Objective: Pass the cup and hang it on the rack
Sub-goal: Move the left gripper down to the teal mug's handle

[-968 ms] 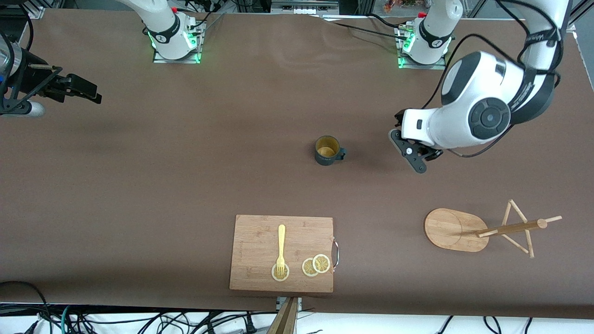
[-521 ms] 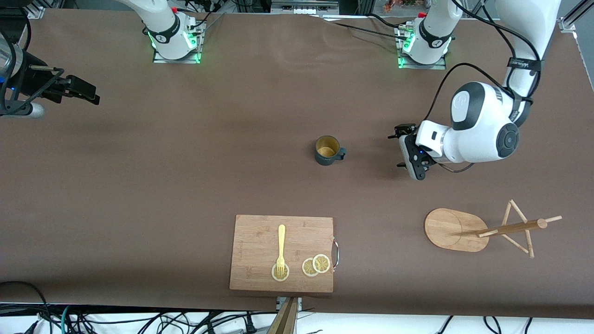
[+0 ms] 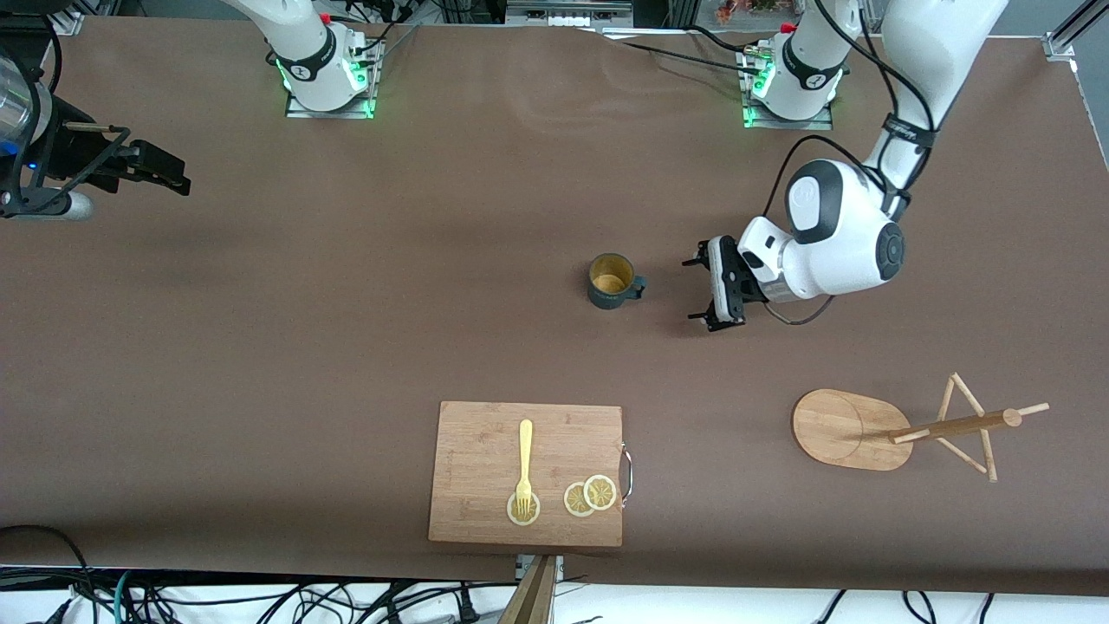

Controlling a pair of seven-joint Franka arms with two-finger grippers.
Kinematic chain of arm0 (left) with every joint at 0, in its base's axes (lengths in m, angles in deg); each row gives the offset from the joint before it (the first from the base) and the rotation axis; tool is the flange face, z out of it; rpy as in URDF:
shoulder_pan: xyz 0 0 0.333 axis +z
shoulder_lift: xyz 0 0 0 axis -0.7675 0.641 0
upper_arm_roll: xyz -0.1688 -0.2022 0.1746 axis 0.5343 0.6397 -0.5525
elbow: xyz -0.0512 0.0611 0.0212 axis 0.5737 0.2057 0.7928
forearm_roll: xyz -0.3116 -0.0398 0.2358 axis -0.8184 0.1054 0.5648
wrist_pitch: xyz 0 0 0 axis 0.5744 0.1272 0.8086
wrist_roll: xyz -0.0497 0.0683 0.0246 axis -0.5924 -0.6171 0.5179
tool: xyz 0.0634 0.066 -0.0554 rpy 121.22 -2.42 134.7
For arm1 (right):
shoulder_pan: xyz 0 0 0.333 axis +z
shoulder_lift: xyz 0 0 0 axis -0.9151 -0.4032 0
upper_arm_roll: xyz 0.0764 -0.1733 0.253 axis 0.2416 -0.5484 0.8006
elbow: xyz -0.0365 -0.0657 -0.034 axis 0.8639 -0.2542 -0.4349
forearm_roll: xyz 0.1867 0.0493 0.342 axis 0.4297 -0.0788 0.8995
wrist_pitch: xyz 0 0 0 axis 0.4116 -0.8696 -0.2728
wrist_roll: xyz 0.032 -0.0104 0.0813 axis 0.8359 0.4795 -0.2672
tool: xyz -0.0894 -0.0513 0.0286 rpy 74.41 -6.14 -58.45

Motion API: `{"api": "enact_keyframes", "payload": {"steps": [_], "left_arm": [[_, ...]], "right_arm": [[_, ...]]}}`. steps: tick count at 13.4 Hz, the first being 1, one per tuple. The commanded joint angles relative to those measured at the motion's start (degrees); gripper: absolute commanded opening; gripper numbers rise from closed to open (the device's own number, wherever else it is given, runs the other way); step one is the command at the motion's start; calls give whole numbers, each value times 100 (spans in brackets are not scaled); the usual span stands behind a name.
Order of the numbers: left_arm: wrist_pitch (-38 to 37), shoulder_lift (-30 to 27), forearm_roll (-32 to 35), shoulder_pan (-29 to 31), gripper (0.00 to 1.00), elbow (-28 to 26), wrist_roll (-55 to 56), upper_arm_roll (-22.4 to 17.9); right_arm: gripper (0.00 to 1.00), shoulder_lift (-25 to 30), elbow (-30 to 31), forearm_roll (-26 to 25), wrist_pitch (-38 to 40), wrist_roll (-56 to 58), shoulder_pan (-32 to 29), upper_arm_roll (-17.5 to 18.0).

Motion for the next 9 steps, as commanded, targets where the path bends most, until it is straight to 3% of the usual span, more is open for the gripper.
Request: {"api": "enact_keyframes", "payload": {"steps": [1, 6, 9], "left_arm": [[473, -11, -1163, 23, 100, -381, -1420, 297], [543, 524, -2755, 32, 100, -434, -3680, 298], [614, 728, -3371, 14, 100, -408, -4246, 298]], "right_arm": [[100, 121, 182, -91, -79, 59, -1004, 915], [100, 103, 60, -91, -44, 67, -1033, 961], [100, 95, -11, -117, -27, 24, -1042, 953]]}}
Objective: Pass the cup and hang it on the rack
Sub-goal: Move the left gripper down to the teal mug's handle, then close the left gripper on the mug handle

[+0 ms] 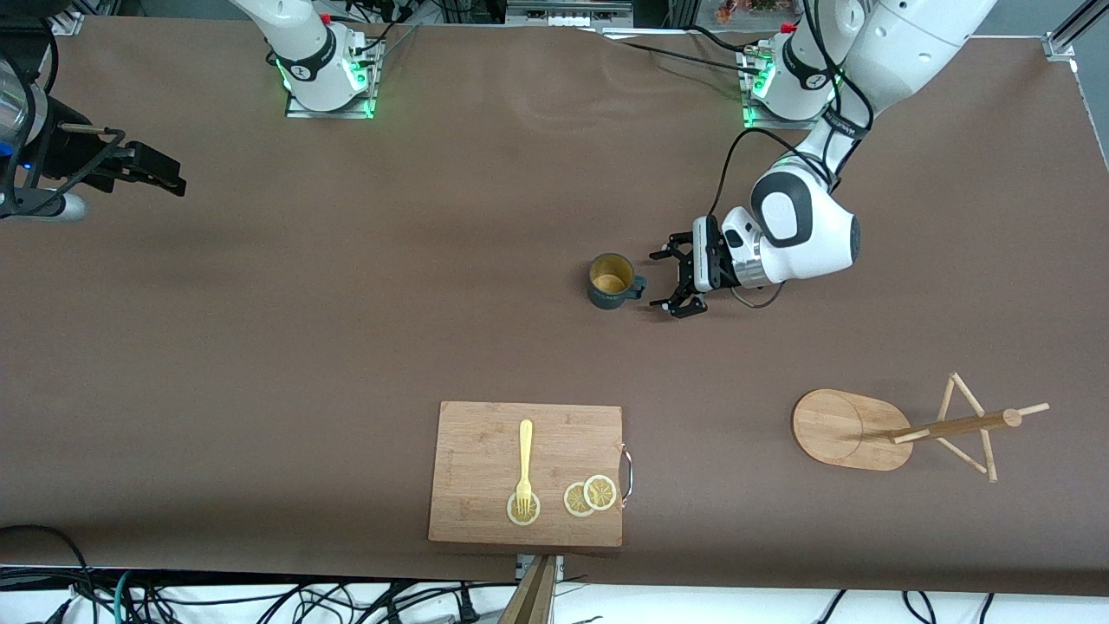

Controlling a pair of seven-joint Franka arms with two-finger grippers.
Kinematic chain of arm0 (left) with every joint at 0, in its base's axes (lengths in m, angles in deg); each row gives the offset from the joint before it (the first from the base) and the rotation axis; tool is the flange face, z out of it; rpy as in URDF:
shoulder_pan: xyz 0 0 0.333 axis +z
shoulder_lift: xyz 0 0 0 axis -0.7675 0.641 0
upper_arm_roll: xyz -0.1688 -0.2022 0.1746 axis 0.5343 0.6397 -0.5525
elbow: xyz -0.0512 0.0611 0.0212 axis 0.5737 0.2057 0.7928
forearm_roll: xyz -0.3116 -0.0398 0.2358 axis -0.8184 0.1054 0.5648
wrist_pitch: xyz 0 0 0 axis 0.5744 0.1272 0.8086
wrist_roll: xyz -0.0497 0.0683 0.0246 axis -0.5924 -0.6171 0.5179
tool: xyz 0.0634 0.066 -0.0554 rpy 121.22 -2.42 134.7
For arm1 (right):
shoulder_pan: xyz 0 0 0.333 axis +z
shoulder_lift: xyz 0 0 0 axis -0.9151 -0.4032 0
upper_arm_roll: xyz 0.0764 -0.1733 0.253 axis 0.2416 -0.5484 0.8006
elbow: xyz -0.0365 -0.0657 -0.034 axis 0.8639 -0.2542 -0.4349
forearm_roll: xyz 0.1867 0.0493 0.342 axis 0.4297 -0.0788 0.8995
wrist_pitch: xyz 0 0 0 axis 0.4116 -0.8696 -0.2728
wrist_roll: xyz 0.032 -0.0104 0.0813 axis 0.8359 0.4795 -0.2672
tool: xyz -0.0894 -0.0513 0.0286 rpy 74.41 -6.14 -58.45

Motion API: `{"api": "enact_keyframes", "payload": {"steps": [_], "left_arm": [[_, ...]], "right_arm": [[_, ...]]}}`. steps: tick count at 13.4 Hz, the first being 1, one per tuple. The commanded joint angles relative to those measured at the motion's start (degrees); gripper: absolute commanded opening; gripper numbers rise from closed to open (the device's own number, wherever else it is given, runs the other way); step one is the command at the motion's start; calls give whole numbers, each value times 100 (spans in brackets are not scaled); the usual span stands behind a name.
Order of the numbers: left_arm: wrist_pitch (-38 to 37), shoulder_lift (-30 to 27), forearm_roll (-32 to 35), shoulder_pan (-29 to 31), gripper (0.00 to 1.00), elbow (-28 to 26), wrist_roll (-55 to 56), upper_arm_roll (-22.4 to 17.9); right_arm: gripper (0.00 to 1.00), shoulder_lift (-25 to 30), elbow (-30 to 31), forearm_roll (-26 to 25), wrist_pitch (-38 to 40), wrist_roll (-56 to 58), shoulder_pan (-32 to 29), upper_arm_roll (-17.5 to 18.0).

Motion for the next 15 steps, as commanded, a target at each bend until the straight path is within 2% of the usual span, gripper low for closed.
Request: {"api": "enact_keyframes", "payload": {"steps": [1, 2, 3, 5, 7, 9, 10, 11, 15], "left_arm": [[86, 157, -520, 8, 100, 76, -568, 54], [86, 235, -565, 7, 97, 94, -665, 54], [86, 358, -861, 7, 76, 111, -849, 54], [86, 482, -1118, -54, 68, 129, -1095, 54], [86, 491, -1215, -107, 46, 129, -1228, 55], [77, 491, -1216, -116, 13, 138, -1255, 54], [77, 491, -1207, -107, 3, 225, -1263, 54], [59, 482, -1189, -81, 0, 252, -1281, 54], [42, 255, -1172, 25, 0, 270, -1229, 37]], "right_arm": [[100, 75, -107, -100, 22, 39, -170, 106], [100, 14, -221, -109, 39, 39, -171, 54], [100, -100, -474, -100, 40, 65, -188, 10], [100, -119, -503, -109, 66, 22, -197, -17], [100, -119, -529, -100, 154, 57, -188, -9], [100, -119, -530, -92, 154, 57, -180, -8], [100, -119, -530, -74, 154, 39, -171, -8], [100, -110, -530, -74, 154, 22, -162, 18], [100, -119, -530, -74, 154, 22, -144, 27]]}}
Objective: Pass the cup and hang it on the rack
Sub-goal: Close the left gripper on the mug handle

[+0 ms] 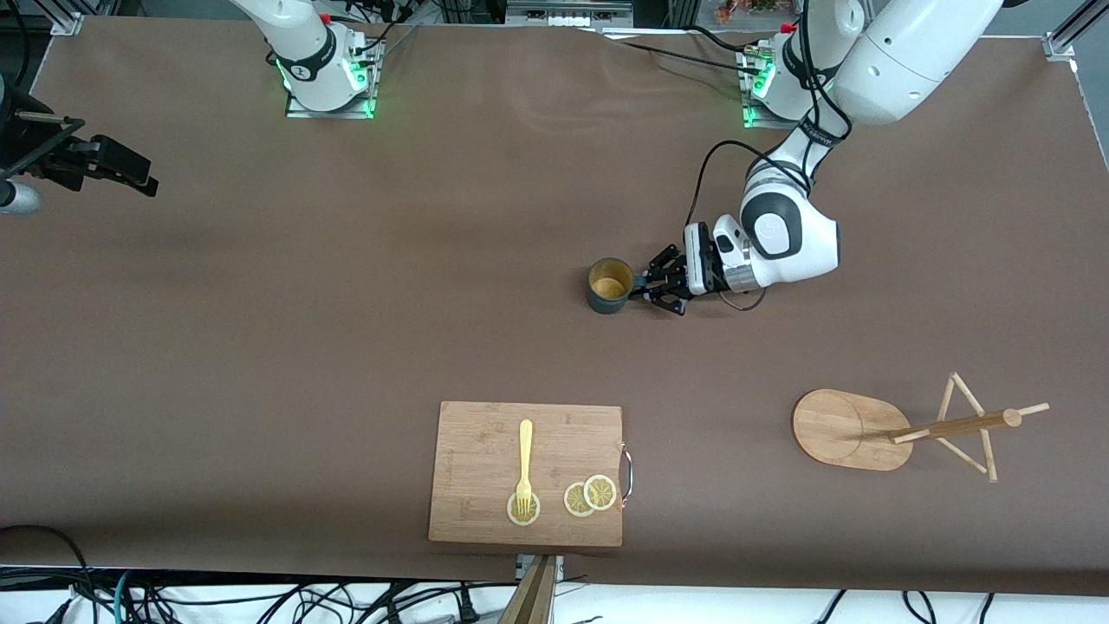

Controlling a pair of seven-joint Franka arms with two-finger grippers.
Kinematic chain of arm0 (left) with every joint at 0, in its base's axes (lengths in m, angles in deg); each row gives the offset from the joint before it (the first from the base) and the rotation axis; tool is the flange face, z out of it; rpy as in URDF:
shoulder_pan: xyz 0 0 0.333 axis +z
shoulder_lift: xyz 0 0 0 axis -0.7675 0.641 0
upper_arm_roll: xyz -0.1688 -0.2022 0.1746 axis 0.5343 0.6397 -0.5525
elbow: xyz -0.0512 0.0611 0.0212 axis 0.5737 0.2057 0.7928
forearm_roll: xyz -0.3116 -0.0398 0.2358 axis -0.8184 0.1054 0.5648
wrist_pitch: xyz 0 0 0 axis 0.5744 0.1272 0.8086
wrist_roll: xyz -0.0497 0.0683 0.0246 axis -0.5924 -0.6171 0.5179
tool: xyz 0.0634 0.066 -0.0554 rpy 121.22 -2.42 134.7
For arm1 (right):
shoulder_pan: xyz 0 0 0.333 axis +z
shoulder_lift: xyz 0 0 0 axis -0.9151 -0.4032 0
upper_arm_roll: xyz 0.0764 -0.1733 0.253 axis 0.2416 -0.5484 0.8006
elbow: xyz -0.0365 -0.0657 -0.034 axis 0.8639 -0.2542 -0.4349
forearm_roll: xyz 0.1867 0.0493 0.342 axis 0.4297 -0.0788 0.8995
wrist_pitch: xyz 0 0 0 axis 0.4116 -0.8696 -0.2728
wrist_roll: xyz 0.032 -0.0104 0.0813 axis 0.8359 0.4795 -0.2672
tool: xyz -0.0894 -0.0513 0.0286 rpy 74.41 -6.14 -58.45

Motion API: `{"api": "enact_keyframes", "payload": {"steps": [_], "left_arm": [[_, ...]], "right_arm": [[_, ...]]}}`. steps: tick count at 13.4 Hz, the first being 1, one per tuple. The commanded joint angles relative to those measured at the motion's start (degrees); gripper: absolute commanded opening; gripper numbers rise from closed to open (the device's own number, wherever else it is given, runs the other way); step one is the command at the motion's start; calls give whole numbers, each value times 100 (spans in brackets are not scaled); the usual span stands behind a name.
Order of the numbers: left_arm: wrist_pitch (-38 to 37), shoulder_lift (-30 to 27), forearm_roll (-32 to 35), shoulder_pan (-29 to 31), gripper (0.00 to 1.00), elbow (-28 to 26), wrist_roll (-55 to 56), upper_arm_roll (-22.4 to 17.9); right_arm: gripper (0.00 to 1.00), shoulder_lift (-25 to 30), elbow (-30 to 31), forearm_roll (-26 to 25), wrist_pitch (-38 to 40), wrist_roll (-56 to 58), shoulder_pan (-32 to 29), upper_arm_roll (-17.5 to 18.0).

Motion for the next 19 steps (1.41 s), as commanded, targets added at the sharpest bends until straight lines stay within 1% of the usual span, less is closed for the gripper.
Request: {"api": "enact_keyframes", "payload": {"steps": [1, 3, 5, 8, 9, 11, 13, 15, 19], "left_arm": [[12, -269, -132, 154, 0, 9, -102, 10], [-15, -445, -9, 348, 0, -52, -14, -7], [-145, -472, 437, 672, 0, -53, 170, 1], [-637, -472, 1569, 1287, 0, 26, 783, -7], [-900, -472, 2035, 1472, 0, 70, 1125, -33], [-1566, -472, 3089, 1964, 0, 359, 1828, -60], [-2200, -472, 3943, 2377, 0, 553, 2646, -69], [-2509, -480, 4253, 2659, 0, 580, 2982, -69], [-2906, -480, 4587, 3151, 0, 589, 3123, -148]], "right_arm": [[100, -74, -171, -26, 125, 13, -21, 29], [100, -65, -171, -8, 125, 4, -21, 29], [100, -74, -171, 1, 125, 4, -21, 29], [100, -65, -171, 10, 125, 4, -12, 38], [100, -65, -171, 10, 125, 4, -12, 38], [100, -65, -171, 10, 125, 4, -12, 38], [100, -65, -171, 10, 134, 4, -12, 38], [100, -65, -171, 10, 134, 4, -12, 38], [100, -65, -171, 10, 134, 13, -12, 29]]}}
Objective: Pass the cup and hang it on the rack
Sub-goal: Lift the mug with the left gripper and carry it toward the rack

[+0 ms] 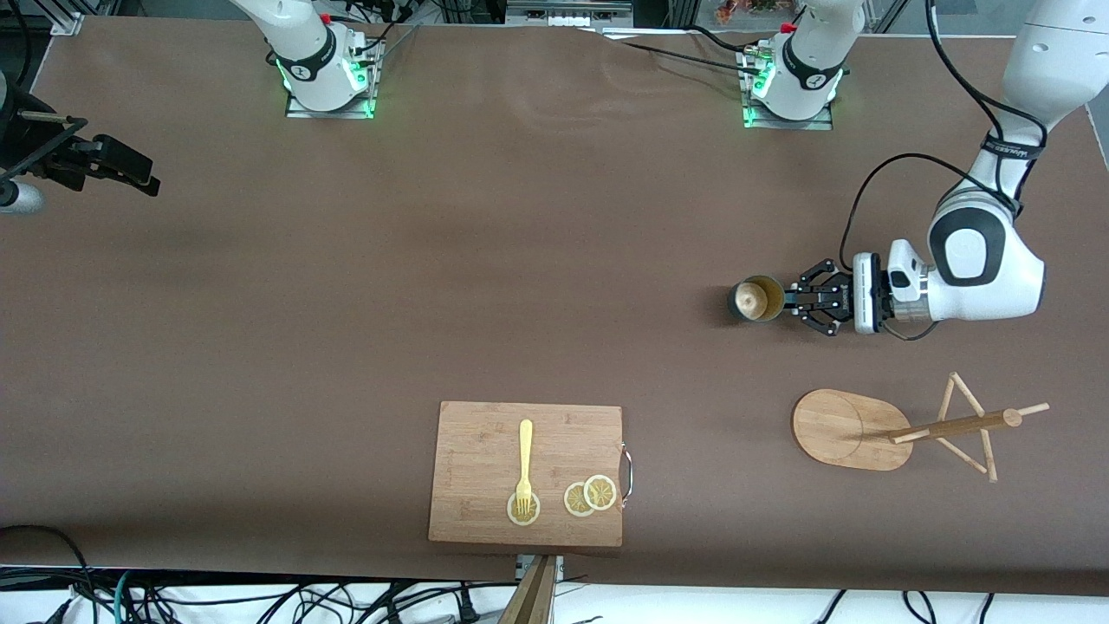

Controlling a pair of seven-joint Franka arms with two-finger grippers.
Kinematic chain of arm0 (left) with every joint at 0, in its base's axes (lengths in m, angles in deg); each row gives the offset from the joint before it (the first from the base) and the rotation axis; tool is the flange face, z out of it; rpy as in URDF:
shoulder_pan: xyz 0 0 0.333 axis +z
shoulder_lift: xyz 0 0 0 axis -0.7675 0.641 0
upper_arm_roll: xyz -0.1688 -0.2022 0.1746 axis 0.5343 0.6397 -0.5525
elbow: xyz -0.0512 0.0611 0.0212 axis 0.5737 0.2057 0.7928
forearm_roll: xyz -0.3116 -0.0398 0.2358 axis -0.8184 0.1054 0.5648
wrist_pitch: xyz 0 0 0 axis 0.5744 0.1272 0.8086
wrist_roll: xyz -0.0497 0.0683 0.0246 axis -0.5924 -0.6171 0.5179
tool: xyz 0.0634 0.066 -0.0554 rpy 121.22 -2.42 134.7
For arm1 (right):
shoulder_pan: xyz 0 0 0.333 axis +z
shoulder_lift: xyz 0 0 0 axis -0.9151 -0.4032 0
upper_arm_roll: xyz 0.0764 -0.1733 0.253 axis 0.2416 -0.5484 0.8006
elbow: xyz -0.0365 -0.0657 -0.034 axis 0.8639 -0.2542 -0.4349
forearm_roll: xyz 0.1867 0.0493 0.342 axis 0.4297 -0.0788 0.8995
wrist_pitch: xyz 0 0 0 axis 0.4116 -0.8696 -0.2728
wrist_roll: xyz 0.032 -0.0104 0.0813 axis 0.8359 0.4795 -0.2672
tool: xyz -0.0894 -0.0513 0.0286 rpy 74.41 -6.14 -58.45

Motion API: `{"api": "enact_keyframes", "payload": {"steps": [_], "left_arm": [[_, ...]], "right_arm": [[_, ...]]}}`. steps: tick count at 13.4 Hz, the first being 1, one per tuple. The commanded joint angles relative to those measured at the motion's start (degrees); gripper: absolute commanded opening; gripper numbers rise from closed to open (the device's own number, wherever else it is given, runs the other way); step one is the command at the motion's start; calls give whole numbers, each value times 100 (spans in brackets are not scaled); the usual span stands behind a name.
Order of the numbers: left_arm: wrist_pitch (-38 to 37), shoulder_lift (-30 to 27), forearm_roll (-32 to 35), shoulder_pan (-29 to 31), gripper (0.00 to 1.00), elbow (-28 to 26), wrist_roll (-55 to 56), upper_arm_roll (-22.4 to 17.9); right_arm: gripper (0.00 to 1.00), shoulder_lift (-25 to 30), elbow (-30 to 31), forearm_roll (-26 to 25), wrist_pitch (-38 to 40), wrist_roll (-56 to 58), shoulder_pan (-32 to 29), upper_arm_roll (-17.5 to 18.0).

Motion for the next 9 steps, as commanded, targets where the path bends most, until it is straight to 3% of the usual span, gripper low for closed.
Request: {"api": "enact_keyframes", "payload": {"steps": [1, 5, 9], "left_arm": [[-346, -89, 322, 306, 0, 99, 330, -59], [-934, -89, 665, 570, 0, 415, 1023, -68], [-1821, -62, 1429, 773, 0, 1346, 2550, -69]], "right_arm": [[100, -63, -163, 8, 123, 13, -15, 19], [100, -63, -163, 8, 123, 22, -24, 19], [100, -63, -163, 8, 123, 22, -24, 10]]}}
